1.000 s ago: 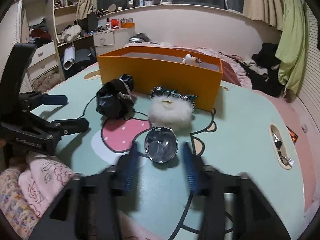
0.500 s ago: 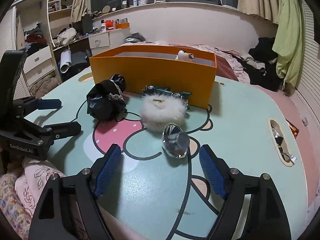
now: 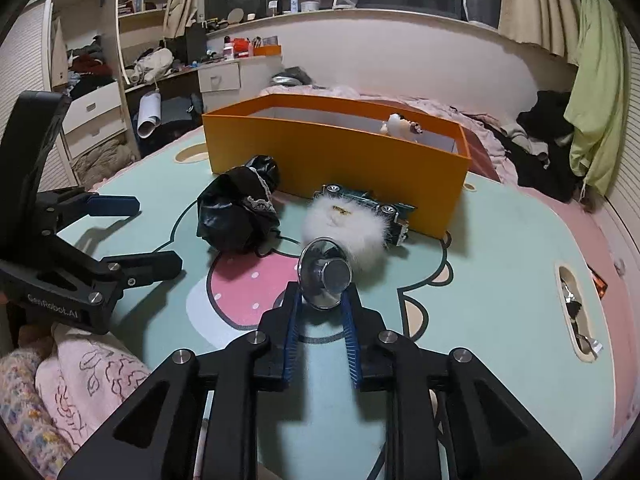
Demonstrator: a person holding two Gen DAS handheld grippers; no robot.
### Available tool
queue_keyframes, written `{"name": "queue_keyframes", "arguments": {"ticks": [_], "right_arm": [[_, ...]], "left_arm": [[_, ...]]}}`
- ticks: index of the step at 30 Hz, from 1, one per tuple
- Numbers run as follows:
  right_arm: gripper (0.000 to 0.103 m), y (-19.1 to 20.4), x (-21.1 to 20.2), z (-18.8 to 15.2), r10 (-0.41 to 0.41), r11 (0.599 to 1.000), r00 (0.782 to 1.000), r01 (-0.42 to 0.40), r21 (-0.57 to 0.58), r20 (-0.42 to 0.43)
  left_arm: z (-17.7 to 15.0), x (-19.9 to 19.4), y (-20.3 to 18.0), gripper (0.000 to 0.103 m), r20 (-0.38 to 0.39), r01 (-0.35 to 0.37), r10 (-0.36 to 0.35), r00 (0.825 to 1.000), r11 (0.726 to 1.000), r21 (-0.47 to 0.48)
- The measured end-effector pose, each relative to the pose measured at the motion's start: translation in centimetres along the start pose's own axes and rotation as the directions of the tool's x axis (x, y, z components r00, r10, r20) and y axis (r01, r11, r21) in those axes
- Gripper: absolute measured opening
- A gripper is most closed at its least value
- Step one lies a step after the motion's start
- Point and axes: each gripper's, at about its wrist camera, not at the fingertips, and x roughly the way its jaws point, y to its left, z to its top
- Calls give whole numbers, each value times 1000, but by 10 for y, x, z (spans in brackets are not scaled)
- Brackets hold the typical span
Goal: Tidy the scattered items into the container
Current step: 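Grasp the black cloth pouch with the left tool while the right tool holds the cup, then carry the pouch and steel cup over the orange box with both tools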
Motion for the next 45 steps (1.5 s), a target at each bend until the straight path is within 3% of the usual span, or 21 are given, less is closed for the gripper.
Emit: {"name": "queue_keyframes", "arguments": {"ticks": [10, 14, 19, 29, 31, 32, 36, 39, 45], "right_arm": [[20, -9, -19, -9, 15, 999, 996, -18, 37, 90], [20, -8, -18, -14, -5, 1000, 997, 2, 31, 82], [20, -15, -15, -14, -1, 998, 997, -4, 64, 74], [20, -14, -16, -16, 2, 998, 998, -6, 66, 71], [20, -13, -16, -16, 3, 998, 998, -7, 66, 70], [20, -13, -16, -16, 4, 998, 998, -8, 66, 68], [20, -13, -17, -17, 6, 998, 998, -11, 68, 67], [20, -13, -17, -17, 4, 998, 998, -8, 65, 67], [20, -16, -22, -17, 19, 997, 996, -25, 72, 85]], "left_arm": [[1, -1, 0, 103, 4, 1, -1, 1000, 1000, -2], [4, -13, -2, 103, 42, -8, 8, 999, 1000, -7], [21, -37, -9, 103, 112, 109, -107, 988, 994, -14], [61, 22, -45, 102, -42, 41, -40, 998, 999, 27], [60, 34, -48, 89, -87, 33, -30, 996, 999, 31], [59, 38, -48, 73, -109, 39, -35, 993, 999, 33], [53, 32, -43, 41, -86, 70, -68, 994, 997, 29], [45, 21, -33, 33, -58, 111, -110, 992, 994, 8], [27, -13, -5, 31, 29, 135, -134, 991, 989, -58]]}}
